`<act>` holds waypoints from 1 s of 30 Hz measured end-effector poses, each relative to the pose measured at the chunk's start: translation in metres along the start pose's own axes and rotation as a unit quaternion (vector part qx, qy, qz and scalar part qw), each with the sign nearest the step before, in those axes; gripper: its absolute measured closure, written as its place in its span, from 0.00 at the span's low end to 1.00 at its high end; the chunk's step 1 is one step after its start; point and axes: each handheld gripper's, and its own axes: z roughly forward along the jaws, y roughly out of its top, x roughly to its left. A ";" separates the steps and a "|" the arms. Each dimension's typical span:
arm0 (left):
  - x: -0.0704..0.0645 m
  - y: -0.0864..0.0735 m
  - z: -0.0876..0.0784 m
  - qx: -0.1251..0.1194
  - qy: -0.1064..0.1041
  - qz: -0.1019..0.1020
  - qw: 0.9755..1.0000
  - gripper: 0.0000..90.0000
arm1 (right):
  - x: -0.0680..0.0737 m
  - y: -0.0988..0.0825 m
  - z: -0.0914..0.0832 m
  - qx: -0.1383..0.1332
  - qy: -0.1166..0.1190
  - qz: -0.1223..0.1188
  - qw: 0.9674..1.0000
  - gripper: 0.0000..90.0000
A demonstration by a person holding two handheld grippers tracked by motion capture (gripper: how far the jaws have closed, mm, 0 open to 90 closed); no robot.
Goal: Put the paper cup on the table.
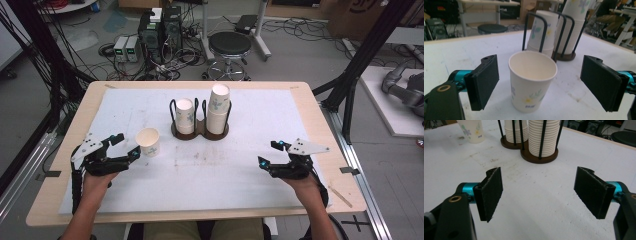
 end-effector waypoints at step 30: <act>-0.016 0.004 -0.005 -0.019 -0.018 0.037 0.999 0.18 | 0.005 -0.001 -0.008 -0.011 -0.027 0.007 1.000 0.23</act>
